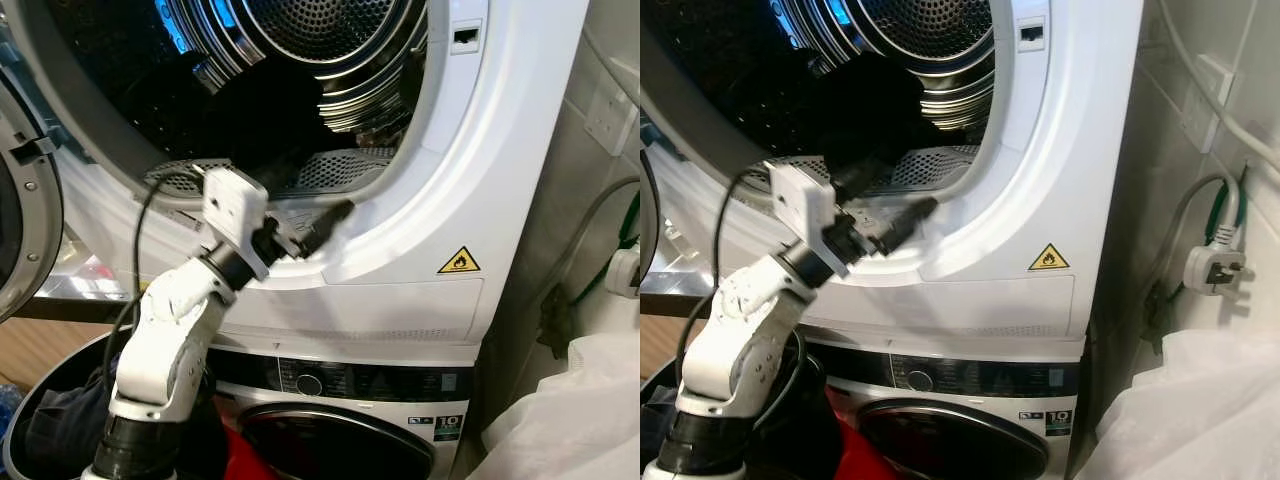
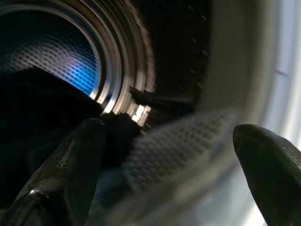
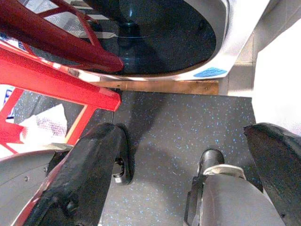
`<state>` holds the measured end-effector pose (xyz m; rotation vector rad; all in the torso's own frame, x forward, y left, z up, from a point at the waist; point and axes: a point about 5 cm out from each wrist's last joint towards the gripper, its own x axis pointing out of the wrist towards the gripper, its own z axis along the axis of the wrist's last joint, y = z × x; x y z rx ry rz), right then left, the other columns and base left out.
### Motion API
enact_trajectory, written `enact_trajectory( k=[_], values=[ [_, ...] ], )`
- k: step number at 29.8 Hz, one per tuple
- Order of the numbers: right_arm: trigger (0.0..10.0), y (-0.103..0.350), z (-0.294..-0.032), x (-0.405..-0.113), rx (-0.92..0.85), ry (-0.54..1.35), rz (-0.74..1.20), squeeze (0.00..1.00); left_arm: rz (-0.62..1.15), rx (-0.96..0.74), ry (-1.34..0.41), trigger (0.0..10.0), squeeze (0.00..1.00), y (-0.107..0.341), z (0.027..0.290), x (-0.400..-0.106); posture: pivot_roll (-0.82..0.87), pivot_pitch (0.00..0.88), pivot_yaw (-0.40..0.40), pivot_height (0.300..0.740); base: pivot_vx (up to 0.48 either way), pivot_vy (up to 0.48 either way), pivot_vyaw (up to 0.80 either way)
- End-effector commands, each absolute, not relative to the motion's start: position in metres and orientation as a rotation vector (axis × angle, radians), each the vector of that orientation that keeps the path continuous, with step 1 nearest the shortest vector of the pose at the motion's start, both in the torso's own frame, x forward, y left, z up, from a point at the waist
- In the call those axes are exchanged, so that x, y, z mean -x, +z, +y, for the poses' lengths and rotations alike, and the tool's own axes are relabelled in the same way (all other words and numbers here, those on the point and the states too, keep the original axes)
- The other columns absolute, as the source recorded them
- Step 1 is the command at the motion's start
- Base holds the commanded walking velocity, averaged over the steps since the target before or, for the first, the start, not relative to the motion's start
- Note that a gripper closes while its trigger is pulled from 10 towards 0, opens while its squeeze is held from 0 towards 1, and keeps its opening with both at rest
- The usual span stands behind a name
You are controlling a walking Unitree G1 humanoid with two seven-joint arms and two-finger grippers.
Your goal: Clothes washing
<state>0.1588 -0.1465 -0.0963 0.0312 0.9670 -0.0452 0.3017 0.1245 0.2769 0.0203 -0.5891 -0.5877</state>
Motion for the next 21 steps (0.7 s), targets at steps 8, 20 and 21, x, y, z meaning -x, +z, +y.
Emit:
enact_trajectory(
  k=[8, 20, 21],
  values=[
    [10.0, -0.096, -0.137, -0.16, -0.05, -0.026, 0.968, 0.0, -0.553, 0.001, -0.479, 10.0, 0.0, 0.28, 0.147, -0.314, 0.03, 0.0, 0.164, 0.74, 0.0, 0.0, 0.0],
    [10.0, -0.095, -0.14, -0.163, -0.043, -0.031, 0.961, 0.0, -0.513, 0.028, -0.542, 10.0, 0.0, 0.273, 0.143, -0.312, 0.04, 0.0, 0.158, 0.74, 0.0, 0.0, 0.0],
    [10.0, -0.095, -0.139, -0.163, -0.045, -0.03, 0.962, 0.0, -0.503, 0.031, -0.585, 10.0, 0.0, 0.271, 0.139, -0.307, 0.04, 0.0, 0.156, 0.74, 0.0, 0.0, 0.0]
  ],
)
